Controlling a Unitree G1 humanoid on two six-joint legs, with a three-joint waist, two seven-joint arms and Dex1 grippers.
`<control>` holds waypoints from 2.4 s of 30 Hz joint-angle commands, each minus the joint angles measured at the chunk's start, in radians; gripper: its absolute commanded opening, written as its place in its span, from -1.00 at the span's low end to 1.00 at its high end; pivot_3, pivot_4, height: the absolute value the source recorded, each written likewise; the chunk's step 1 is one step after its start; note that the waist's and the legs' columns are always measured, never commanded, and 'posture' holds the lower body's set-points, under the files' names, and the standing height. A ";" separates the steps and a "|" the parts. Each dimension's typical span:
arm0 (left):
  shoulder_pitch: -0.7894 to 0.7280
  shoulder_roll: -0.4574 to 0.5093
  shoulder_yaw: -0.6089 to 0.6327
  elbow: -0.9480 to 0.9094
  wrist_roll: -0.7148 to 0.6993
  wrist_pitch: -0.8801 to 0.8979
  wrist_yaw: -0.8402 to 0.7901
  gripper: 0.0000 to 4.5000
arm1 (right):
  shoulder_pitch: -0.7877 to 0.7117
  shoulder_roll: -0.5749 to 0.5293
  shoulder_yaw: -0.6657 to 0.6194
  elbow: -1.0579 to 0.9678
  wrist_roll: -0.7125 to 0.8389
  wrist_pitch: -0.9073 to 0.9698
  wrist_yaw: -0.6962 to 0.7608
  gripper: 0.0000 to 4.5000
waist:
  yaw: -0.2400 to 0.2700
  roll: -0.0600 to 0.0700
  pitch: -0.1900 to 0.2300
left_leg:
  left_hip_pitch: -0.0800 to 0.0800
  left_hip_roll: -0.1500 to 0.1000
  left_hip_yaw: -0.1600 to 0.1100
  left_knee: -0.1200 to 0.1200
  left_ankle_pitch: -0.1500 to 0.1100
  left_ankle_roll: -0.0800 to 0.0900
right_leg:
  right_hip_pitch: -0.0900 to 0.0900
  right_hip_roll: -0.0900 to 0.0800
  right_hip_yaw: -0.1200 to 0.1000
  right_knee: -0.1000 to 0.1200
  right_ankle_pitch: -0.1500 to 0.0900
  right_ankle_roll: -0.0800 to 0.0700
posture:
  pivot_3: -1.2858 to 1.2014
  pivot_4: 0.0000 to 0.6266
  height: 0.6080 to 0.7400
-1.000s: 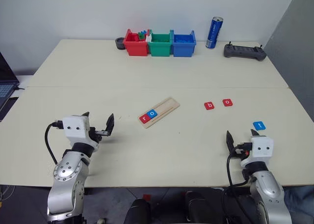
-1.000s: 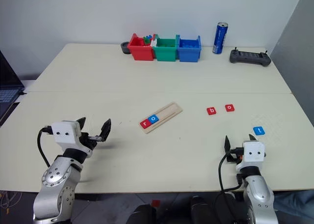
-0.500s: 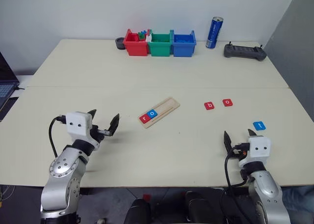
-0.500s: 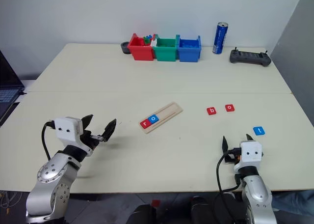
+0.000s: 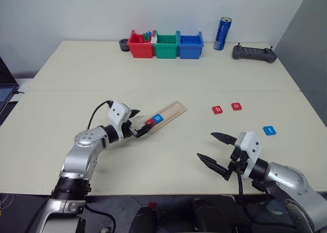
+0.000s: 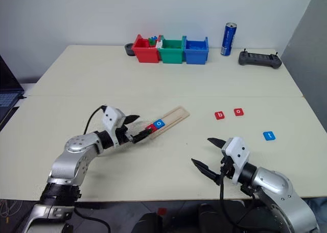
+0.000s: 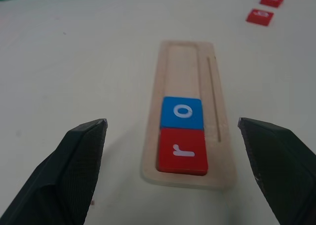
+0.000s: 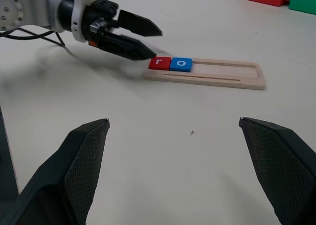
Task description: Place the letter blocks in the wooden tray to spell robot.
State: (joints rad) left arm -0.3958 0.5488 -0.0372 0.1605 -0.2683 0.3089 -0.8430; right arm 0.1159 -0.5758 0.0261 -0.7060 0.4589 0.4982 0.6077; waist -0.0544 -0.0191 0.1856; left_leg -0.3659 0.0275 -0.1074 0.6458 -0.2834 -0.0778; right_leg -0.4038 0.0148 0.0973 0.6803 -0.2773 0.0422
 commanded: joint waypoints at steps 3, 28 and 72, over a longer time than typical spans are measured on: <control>-0.075 0.003 -0.025 0.089 0.054 -0.058 -0.033 1.00 | 0.008 0.017 0.030 -0.040 -0.026 -0.022 -0.023 0.99 | 0.001 0.000 0.000 | 0.000 0.000 0.000 0.000 0.000 0.000 | 0.000 0.000 0.000 0.000 0.000 0.000 | 0.03 -0.52 1.00; -0.150 -0.021 -0.181 0.141 0.192 0.132 -0.082 0.60 | -0.037 0.040 0.059 -0.069 -0.021 0.004 -0.042 1.00 | 0.002 0.000 -0.001 | 0.001 0.000 0.000 0.001 0.000 0.000 | 0.001 0.000 0.000 0.001 -0.001 0.001 | 0.03 -0.52 1.00; -0.031 0.143 -0.286 -0.042 0.163 -0.292 -0.519 0.98 | 0.050 -0.279 -0.216 -0.120 0.141 0.238 0.112 1.00 | 0.007 -0.001 -0.002 | 0.000 0.000 0.000 0.000 0.000 0.000 | 0.001 0.000 0.000 0.000 -0.002 0.003 | 0.03 -0.52 1.00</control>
State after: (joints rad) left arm -0.4466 0.6832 -0.3129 0.1438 -0.1049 0.0259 -1.3449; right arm 0.1778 -0.8576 -0.1742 -0.8176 0.5824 0.7514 0.7162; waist -0.0476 -0.0200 0.1841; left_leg -0.3657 0.0275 -0.1071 0.6459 -0.2836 -0.0774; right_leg -0.4029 0.0146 0.0974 0.6801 -0.2791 0.0451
